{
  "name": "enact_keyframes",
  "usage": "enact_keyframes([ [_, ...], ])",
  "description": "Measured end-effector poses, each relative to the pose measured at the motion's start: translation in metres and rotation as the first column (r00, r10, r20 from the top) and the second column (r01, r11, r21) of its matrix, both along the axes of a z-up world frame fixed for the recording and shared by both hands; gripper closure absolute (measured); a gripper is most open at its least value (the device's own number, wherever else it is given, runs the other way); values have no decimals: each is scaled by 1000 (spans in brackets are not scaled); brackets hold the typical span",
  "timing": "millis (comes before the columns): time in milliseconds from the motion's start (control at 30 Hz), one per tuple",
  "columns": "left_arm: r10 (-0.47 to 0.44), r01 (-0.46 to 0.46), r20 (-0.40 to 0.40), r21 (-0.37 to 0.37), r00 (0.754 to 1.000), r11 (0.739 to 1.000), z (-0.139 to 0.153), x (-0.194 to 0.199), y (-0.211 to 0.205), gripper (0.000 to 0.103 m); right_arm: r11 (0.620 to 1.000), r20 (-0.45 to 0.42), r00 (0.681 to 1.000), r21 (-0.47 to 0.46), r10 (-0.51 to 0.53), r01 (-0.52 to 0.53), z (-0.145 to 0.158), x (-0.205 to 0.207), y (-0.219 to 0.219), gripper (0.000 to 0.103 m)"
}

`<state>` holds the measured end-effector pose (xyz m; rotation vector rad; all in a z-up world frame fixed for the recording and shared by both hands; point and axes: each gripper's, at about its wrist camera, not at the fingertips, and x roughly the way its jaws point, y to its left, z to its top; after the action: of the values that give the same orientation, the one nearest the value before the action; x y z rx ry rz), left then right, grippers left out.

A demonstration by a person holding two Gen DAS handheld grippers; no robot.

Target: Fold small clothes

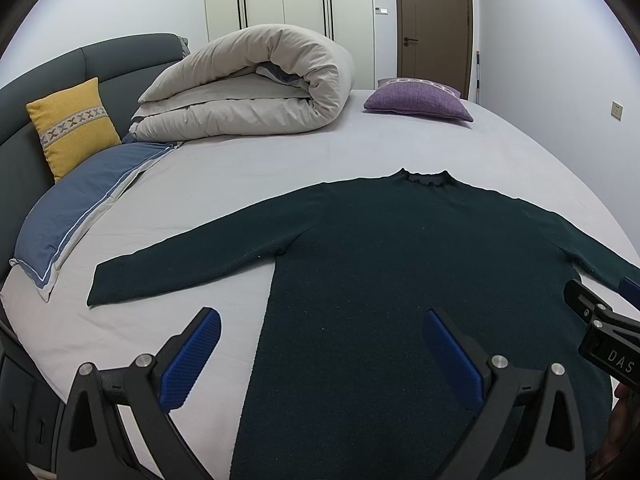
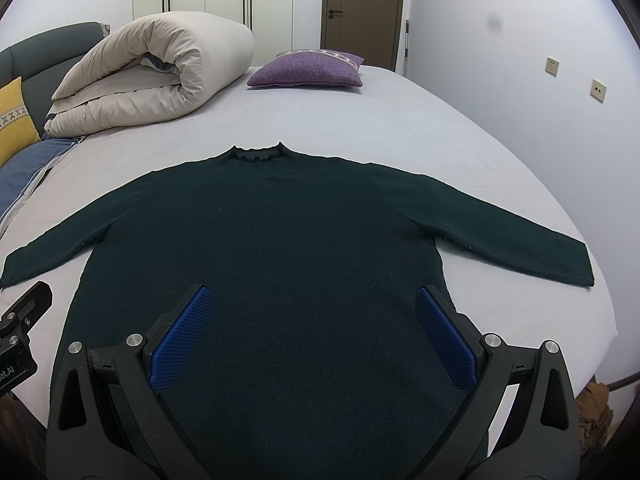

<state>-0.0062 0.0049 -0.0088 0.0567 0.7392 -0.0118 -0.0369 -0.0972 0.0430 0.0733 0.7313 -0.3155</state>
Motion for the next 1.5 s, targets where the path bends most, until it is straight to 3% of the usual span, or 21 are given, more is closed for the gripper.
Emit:
enact_keyframes([
  [1100,8,-8,-24,-16,1000,1000,-11,-4,5,0,1000,-14,1000,29,-1,1,-9,1,-4,0],
  [1200,-6,6,-41,-14,999,1000,-13,-6,2,0,997,3,1000,82,-3,2,-10,0,-25,0],
  [1333,-8,9,-18,102,1000,995,-17,-9,-7,0,985,46,996,157,-82,74,-12,-12,-91,0],
  [1400,-2,2,1,174,1000,985,-20,-8,-13,0,966,63,984,213,-164,147,-16,-24,-138,0],
  [1500,-6,4,8,264,1000,965,-24,-2,-23,0,900,69,943,327,-325,287,-28,-53,-223,1],
])
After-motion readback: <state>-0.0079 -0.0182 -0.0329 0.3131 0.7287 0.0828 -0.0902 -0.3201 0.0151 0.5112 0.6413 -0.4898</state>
